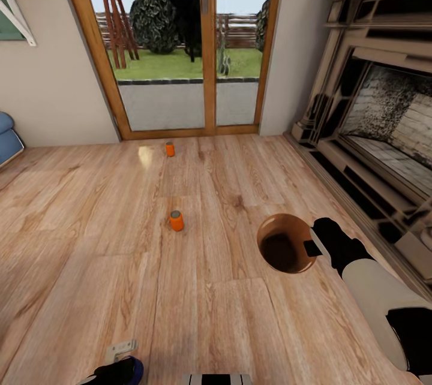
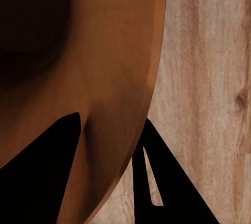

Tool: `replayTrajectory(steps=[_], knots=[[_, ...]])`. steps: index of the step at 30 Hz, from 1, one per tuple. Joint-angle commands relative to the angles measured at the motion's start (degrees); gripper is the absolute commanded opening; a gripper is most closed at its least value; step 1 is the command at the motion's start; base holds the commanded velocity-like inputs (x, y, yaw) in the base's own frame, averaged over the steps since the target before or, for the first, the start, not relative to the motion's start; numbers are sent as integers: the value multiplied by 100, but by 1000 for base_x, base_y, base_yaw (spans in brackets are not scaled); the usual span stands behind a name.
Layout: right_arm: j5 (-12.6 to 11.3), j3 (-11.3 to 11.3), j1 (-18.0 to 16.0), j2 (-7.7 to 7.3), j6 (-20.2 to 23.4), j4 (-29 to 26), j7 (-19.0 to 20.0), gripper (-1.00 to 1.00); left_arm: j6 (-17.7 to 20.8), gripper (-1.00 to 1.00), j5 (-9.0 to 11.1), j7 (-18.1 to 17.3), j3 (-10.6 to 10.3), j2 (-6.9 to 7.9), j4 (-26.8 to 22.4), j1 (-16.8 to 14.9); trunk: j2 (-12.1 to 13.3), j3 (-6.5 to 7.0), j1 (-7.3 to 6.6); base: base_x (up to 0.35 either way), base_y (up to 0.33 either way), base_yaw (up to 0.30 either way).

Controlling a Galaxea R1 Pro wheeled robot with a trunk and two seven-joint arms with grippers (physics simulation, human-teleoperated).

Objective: Put the three can of soda from the living room inside the tash can in the kitchen.

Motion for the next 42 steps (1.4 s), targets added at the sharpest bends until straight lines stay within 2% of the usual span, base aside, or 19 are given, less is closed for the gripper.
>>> replayTrajectory(steps=[1, 5, 42], knots=[[-2, -1, -3, 0, -2, -3, -2, -100, -1, -100, -10, 5, -4, 0, 7, 2, 0, 0, 0, 0, 0, 0], [-2, -4, -3, -2, -5, -3, -2, -100, 5, -100, -10, 5, -6, 0, 10, 2, 0, 0, 0, 0, 0, 0], [-11, -7, 3, -1, -6, 1, 6, -100, 12, -100, -19, -16, -15, 0, 5, 2, 49, 820, -96, 0, 0, 0]])
